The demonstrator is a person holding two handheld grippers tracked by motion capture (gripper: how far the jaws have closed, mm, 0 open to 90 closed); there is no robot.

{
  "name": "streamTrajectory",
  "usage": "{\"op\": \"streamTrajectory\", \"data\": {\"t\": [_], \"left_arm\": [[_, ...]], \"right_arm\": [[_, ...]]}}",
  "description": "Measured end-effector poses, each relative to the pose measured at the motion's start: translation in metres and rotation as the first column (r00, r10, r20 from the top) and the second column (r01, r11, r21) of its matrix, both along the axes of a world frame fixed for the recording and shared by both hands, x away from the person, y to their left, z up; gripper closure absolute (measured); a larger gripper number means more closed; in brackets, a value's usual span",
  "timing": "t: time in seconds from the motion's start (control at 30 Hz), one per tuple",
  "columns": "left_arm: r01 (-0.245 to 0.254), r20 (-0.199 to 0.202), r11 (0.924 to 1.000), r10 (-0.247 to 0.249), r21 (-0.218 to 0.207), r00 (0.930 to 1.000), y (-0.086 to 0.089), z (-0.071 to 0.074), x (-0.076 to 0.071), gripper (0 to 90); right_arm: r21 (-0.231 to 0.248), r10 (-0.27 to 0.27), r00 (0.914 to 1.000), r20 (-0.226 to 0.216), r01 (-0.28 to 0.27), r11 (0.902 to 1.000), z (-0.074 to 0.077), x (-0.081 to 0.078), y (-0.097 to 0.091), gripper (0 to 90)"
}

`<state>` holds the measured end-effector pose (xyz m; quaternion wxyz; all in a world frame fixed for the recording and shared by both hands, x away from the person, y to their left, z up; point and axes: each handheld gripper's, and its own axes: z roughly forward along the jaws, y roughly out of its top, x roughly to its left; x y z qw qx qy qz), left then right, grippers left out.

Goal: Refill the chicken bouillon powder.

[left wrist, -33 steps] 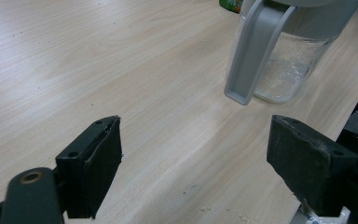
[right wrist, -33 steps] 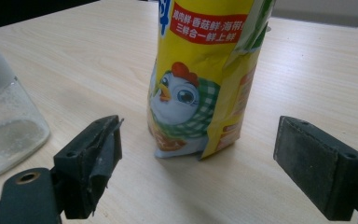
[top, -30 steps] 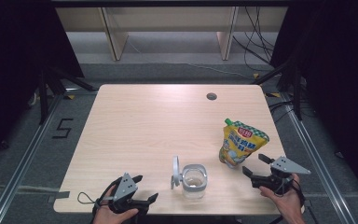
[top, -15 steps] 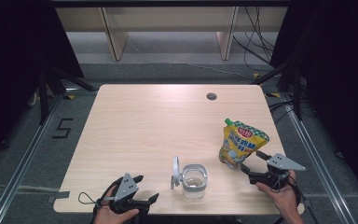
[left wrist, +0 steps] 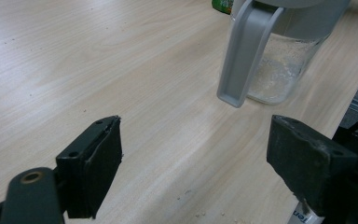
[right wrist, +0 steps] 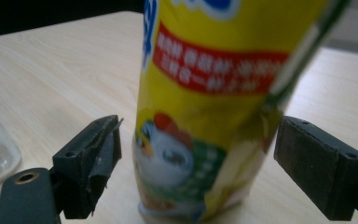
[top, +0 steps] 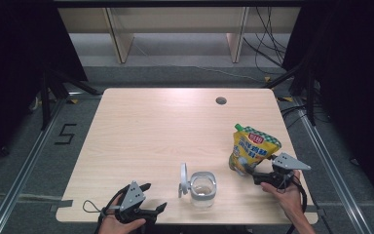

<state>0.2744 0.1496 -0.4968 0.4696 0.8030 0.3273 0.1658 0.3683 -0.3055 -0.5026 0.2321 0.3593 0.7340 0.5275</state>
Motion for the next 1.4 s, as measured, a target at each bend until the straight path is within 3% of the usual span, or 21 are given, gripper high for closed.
{"op": "streamTrajectory", "data": {"t": [0.03, 0.1, 0.17, 0.2, 0.3, 0.37, 0.4, 0.43, 0.47, 0.5, 0.57, 0.63, 0.67, 0.83, 1.0, 1.07, 1.13, 1.2, 1.23, 1.27, 1.4], "left_arm": [[0.002, 0.004, 0.9997, -0.003, 0.023, 1.0, 0.001, 0.0, 0.001, 17.7], [-0.003, -0.001, 1.0, 0.003, -0.002, 1.0, 0.001, 0.0, -0.001, 17.7], [0.003, 0.006, 1.0, -0.003, 0.007, 1.0, 0.002, 0.0, 0.001, 17.7], [0.009, 0.01, 0.9998, -0.009, 0.019, 0.9999, 0.003, 0.001, 0.001, 17.7], [-0.007, -0.005, 1.0, 0.007, 0.004, 1.0, 0.003, 0.0, -0.001, 17.8], [-0.006, 0.012, 0.9999, 0.006, 0.012, 0.9999, 0.003, 0.001, 0.0, 17.8], [-0.001, 0.015, 0.9999, 0.001, 0.012, 0.9999, 0.004, 0.001, 0.0, 17.8], [0.001, 0.015, 0.9998, -0.001, 0.019, 0.9999, 0.004, 0.0, 0.0, 17.8], [0.007, 0.015, 0.9997, -0.007, 0.024, 0.9999, 0.004, 0.0, 0.0, 17.8], [0.001, 0.017, 0.9996, -0.002, 0.028, 0.9999, 0.004, 0.0, 0.0, 17.8], [0.002, 0.014, 0.9999, -0.002, 0.016, 0.9999, 0.003, 0.001, 0.0, 17.8], [0.005, 0.016, 0.9997, -0.005, 0.026, 0.9999, 0.004, 0.001, 0.0, 17.8], [0.008, 0.02, 0.999, -0.009, 0.044, 0.9998, 0.004, 0.001, 0.0, 17.8], [-0.004, -0.001, 1.0, 0.004, 0.003, 1.0, 0.002, -0.001, -0.002, 17.8], [-0.009, -0.001, 1.0, 0.009, 0.0, 1.0, 0.001, 0.0, -0.002, 17.8], [0.009, 0.017, 0.9997, -0.009, 0.023, 0.9998, 0.003, 0.0, -0.001, 17.8], [-0.006, 0.004, 1.0, 0.006, 0.005, 1.0, 0.002, 0.0, -0.001, 17.8], [-0.008, -0.001, 1.0, 0.008, 0.004, 1.0, 0.002, 0.0, -0.002, 17.8], [0.009, 0.017, 0.9996, -0.01, 0.027, 0.9998, 0.003, 0.0, -0.001, 17.8], [0.013, 0.015, 0.9996, -0.013, 0.024, 0.9998, 0.003, 0.0, -0.001, 17.9], [0.018, 0.016, 0.9995, -0.019, 0.025, 0.9997, 0.002, 0.0, 0.0, 17.9]], "right_arm": [[0.01, -0.006, 1.0, -0.005, 0.006, 0.9999, 0.0, 0.001, 0.002, 15.8], [0.025, 0.023, 0.9995, 0.02, -0.024, 0.9994, -0.003, 0.008, 0.002, 15.8], [0.03, -0.004, 0.9994, 0.034, 0.003, 0.9995, -0.005, 0.01, 0.003, 15.8], [0.037, -0.012, 0.9999, -0.002, 0.012, 0.9992, -0.005, 0.008, 0.004, 15.8], [0.058, -0.022, 0.9992, 0.034, 0.02, 0.9981, -0.007, 0.013, 0.005, 16.0], [0.039, -0.006, 0.9999, 0.014, 0.005, 0.9992, -0.007, 0.013, 0.005, 16.1], [0.019, 0.002, 0.9984, 0.056, -0.003, 0.9998, -0.008, 0.016, 0.004, 16.1], [0.045, 0.027, 0.9996, 0.006, -0.027, 0.9986, -0.008, 0.016, 0.005, 16.1], [0.03, -0.009, 0.9999, 0.006, 0.009, 0.9995, -0.008, 0.015, 0.006, 16.1], [0.063, -0.008, 0.9999, 0.008, 0.007, 0.998, -0.009, 0.016, 0.008, 16.1], [0.051, -0.001, 0.9997, 0.023, 0.0, 0.9987, -0.01, 0.019, 0.007, 16.1], [0.077, -0.005, 0.999, 0.045, 0.002, 0.997, -0.011, 0.021, 0.009, 16.3], [0.079, -0.009, 0.9995, 0.03, 0.007, 0.9969, -0.011, 0.02, 0.009, 16.5], [0.1, 0.005, 0.9986, 0.053, -0.01, 0.9949, -0.011, 0.026, 0.01, 17.2], [0.12, 0.006, 0.9984, 0.056, -0.012, 0.9927, -0.012, 0.029, 0.014, 19.2], [0.133, -0.02, 0.9971, 0.073, 0.01, 0.9911, -0.013, 0.03, 0.016, 20.0], [0.116, -0.006, 0.9971, 0.076, -0.003, 0.9933, -0.012, 0.033, 0.013, 20.1], [0.14, -0.002, 0.9965, 0.084, -0.01, 0.9901, -0.014, 0.035, 0.014, 20.4], [0.151, -0.011, 0.9974, 0.071, 0.0, 0.9885, -0.014, 0.035, 0.015, 20.8], [0.117, -0.01, 0.9963, 0.086, 0.0, 0.9932, -0.013, 0.036, 0.013, 22.0], [0.167, -0.028, 0.9961, 0.084, 0.013, 0.9859, -0.014, 0.037, 0.017, 25.4]]}}
